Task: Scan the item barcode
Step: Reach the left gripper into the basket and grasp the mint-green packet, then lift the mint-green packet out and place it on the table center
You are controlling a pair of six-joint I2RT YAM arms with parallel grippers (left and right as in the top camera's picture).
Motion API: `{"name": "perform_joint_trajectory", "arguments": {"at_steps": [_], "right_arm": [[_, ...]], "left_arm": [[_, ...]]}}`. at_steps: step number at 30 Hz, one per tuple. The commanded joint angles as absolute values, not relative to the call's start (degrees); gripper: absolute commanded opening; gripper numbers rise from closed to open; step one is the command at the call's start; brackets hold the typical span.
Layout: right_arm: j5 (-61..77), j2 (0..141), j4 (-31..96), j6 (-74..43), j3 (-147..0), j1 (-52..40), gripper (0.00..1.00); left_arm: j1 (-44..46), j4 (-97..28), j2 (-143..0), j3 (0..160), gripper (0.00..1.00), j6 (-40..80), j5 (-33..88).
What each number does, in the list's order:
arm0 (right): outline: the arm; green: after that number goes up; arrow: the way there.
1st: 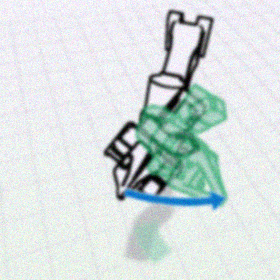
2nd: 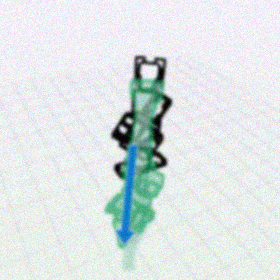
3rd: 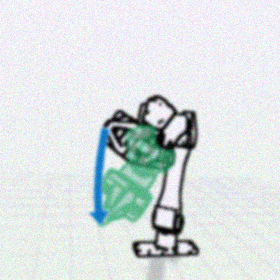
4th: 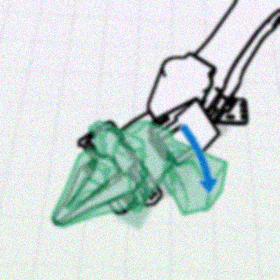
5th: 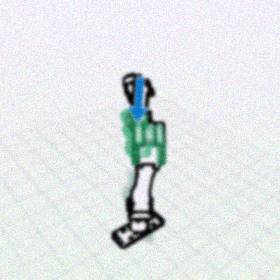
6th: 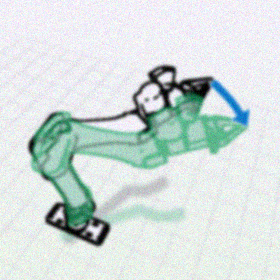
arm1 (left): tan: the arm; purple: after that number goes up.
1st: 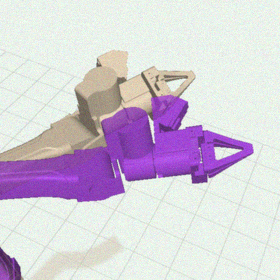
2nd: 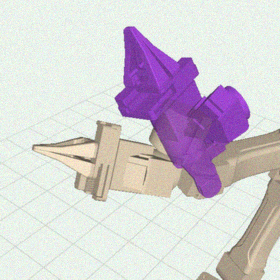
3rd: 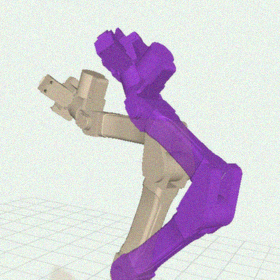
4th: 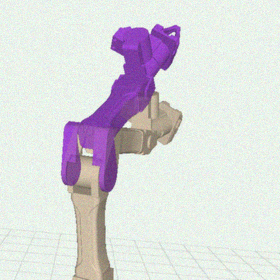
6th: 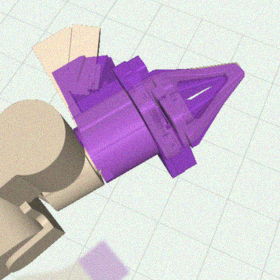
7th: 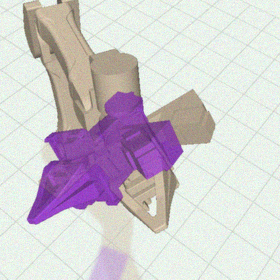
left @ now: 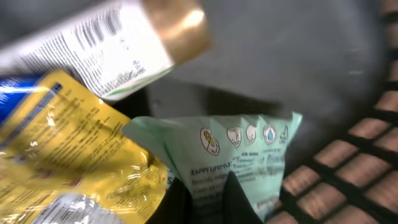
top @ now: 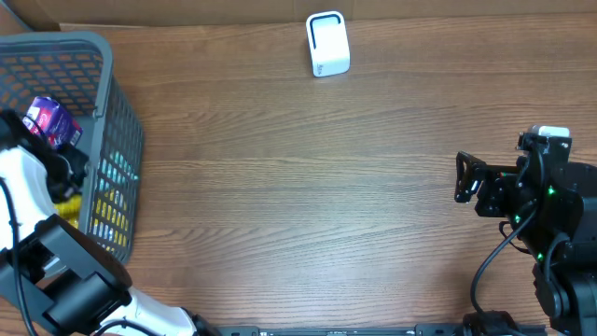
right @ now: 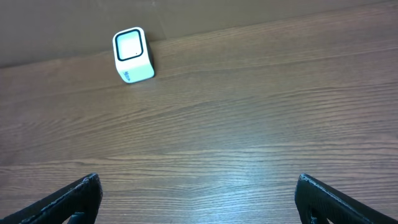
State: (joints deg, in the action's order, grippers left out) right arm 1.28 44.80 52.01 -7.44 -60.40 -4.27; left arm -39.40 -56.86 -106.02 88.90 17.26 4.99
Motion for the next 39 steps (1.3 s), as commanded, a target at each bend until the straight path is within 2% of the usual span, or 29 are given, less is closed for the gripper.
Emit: {"name": "perform_joint_trajectory", "arguments": {"at_steps": [1,10,15,19,24,34,39], "right_arm": [[1.63,44.93,51.72,-7.22,-61.73,-4.54,1.00],[1.65,45.95,51.72,-7.22,-61.73,-4.54,1.00],[1.67,46.76,51.70,-7.25,-61.73,-4.54,1.00],[1.69,47.64,51.72,-7.25,-61.73,-4.54,1.00],[1.69,48.97,51.53,-7.25,-61.73,-4.54,1.00],[2.26,49.58,51.57,-7.68,-61.73,-4.54,1.00],[2.26,49.69,51.57,-7.64,-61.73,-4.54,1.00]], "left_arm": [[-39.07,-60.05,-105.71,99.90,0.04,13.91,7.53],[-38.96,-73.87,-104.97,125.93,0.04,9.34,11.33],[-38.30,-79.96,-103.15,137.16,0.04,3.97,21.67],[-35.59,-82.81,-99.77,139.76,0.04,0.86,32.05],[-25.45,-87.22,-98.41,139.48,0.04,0.86,34.22],[2.26,-88.55,-104.14,127.24,0.04,15.38,11.11],[10.79,-81.84,-107.28,112.51,0.04,18.83,10.59]]}}
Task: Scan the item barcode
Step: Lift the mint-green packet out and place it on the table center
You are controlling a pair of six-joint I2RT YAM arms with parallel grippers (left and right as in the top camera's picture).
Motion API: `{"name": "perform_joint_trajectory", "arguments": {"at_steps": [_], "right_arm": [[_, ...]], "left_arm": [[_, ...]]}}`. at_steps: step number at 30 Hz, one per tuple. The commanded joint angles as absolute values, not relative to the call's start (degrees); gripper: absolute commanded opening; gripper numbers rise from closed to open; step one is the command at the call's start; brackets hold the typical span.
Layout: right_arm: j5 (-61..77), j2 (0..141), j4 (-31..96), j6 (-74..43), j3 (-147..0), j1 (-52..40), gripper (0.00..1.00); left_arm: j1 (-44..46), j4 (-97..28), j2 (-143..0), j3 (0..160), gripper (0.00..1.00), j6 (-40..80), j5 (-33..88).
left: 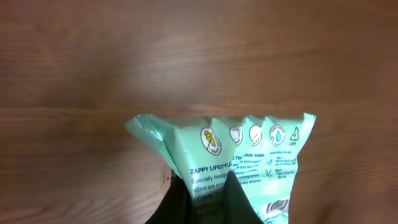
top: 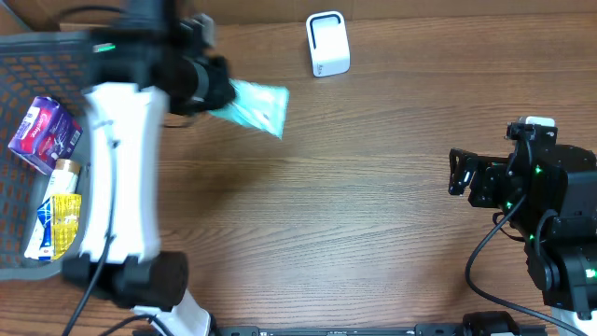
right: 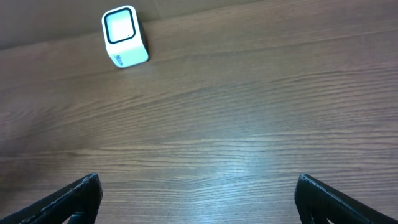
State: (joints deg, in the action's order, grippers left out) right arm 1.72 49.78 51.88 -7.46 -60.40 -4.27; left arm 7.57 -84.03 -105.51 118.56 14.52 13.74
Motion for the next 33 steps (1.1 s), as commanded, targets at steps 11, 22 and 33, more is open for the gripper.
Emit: {"name": "perform_joint_trajectory", "arguments": {"at_steps": [11,22,33], "right_arm": [[2.28,52.14,51.62,-7.62,-61.73,-4.54,1.00],[2.26,52.90,51.94,-7.62,-61.73,-4.54,1.00],[2.26,52.90,51.59,-7.62,-61.73,-4.54,1.00]], "left_arm": [[21.47,-44.31,-108.47,81.52,0.04,32.21,17.56],[26.94,-37.41,-115.09,76.71,0.60,34.89,19.66],[23.59,-49.45,-111.61,87.48,1.00,24.77,16.49]]}}
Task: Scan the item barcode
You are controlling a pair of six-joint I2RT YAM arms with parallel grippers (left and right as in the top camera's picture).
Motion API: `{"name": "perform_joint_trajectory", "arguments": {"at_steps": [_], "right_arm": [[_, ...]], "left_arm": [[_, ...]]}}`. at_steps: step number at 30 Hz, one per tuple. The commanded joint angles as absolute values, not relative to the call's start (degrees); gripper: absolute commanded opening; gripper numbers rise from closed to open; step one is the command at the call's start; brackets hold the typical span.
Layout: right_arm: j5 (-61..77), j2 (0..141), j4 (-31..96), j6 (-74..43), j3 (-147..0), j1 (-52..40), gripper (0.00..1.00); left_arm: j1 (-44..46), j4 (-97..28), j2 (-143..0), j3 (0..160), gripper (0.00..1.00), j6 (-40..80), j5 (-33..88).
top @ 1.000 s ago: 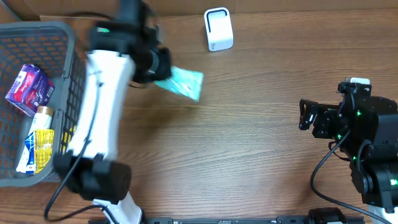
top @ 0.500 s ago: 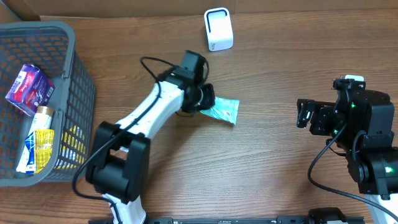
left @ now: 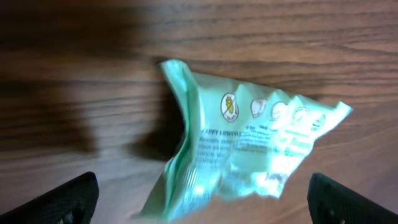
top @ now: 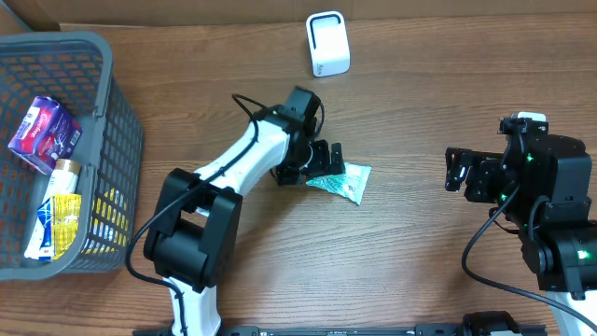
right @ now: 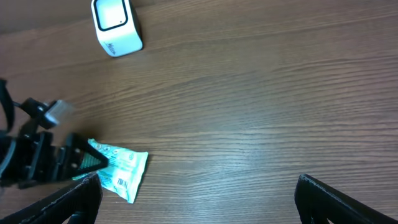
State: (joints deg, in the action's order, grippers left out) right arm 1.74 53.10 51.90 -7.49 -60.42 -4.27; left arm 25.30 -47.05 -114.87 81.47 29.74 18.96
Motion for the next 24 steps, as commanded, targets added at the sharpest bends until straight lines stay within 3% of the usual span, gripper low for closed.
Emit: {"name": "perform_joint_trajectory", "arguments": {"at_steps": [1,11,19,24], "right_arm": [[2.26,52.90,51.59,-7.62,-61.73,-4.54,1.00],[2.28,52.90,51.75,-7.62,-61.73,-4.54,1.00],[2.26,52.90,52.97,-7.62,-61.73,-4.54,1.00],[2.28,52.90,52.99,-7.62,-61.73,-4.54,1.00]], "left_arm": [[22.98,-52.12,-110.87,90.11,1.00,22.87,14.90],[14.39,-74.04,-107.24,119.74,1.00,3.29,12.12],[-3.05,-92.44,-107.11,145.38,1.00,10.26,1.26],[-16.97,-96.79,-107.02,152.55,1.00,11.16,-3.75]]}}
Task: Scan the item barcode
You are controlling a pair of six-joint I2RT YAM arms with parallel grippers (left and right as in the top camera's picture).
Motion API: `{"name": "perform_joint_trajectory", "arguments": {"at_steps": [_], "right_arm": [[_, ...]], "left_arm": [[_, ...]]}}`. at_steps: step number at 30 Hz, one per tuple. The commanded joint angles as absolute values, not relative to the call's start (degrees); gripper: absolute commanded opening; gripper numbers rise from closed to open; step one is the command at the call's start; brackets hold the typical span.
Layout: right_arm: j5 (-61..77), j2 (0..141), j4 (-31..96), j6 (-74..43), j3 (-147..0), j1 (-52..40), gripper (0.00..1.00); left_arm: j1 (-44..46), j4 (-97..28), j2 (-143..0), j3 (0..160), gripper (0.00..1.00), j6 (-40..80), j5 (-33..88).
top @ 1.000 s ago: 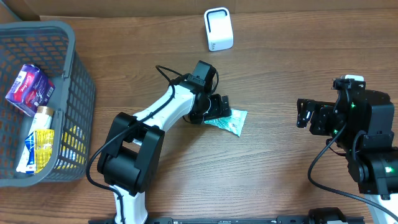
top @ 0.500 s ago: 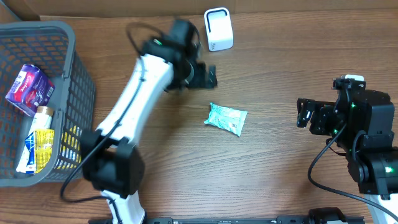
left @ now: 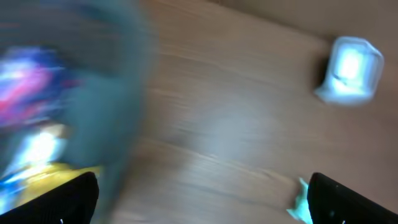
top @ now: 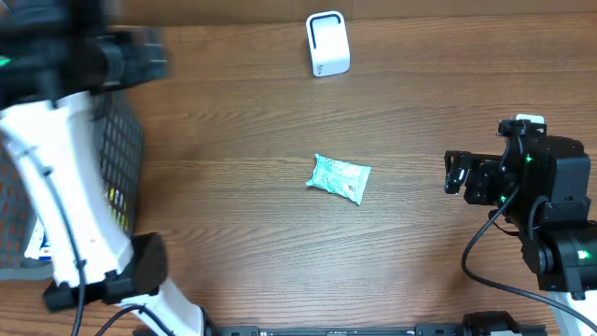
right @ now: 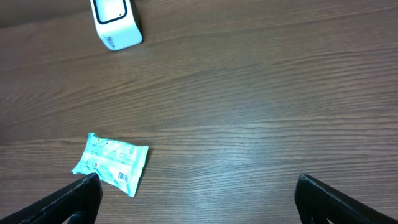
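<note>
A mint-green packet (top: 340,177) lies flat on the wooden table, left of my right gripper; it also shows in the right wrist view (right: 112,163) and as a sliver at the lower edge of the left wrist view (left: 301,202). The white barcode scanner (top: 327,44) stands at the table's far edge (right: 117,25) (left: 349,70). My left gripper (top: 149,56), blurred, is high over the basket's far corner, open and holding nothing (left: 202,208). My right gripper (top: 457,177) is open at the right (right: 199,202), away from the packet.
A grey mesh basket (top: 126,149) stands at the left edge, largely covered by my left arm; purple and yellow items inside it smear across the left wrist view (left: 37,81). Bare wood lies between packet and scanner.
My left gripper was open at the packet in the table's middle; now it is up at the far left above the basket. The packet lies where it was. The right arm is unchanged.
My left gripper was shut on the green packet inside the basket. Then it held the packet in the air near the scanner. Then it stood open with the packet lying on the table's middle. Now it is back by the basket, with the packet alone on the table.
</note>
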State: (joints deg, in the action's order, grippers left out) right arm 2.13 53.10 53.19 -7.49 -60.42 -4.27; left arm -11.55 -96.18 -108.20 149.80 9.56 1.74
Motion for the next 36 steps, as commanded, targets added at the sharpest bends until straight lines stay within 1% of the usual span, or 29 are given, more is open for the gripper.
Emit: {"name": "perform_joint_trajectory", "arguments": {"at_steps": [1,6,10,16,24,30,36], "right_arm": [[2.28,52.90,53.01,-7.62,-61.73,-4.54,1.00],[2.28,52.90,53.04,-7.62,-61.73,-4.54,1.00],[2.28,52.90,52.84,-7.62,-61.73,-4.54,1.00],[2.28,52.90,53.41,-7.62,-61.73,-4.54,1.00],[2.26,52.90,53.71,-7.40,-61.73,-4.54,1.00],[2.26,52.90,53.74,-7.42,-61.73,-4.54,1.00],[2.26,52.90,53.74,-7.40,-61.73,-4.54,1.00]], "left_arm": [[-19.38,-96.55,-107.02,152.53,0.99,11.18,-4.58],[-30.15,-92.38,-109.71,150.43,1.00,8.73,-7.68],[-33.63,-89.25,-114.63,150.08,1.00,6.35,-7.66],[-34.48,-83.24,-125.51,150.08,1.00,5.74,-7.64],[-34.39,-82.00,-136.94,150.08,1.00,1.21,-7.05],[-34.39,-81.28,-140.18,150.08,1.00,0.93,-9.43],[-34.37,-78.91,-140.11,150.17,0.99,-1.41,-8.43]]}}
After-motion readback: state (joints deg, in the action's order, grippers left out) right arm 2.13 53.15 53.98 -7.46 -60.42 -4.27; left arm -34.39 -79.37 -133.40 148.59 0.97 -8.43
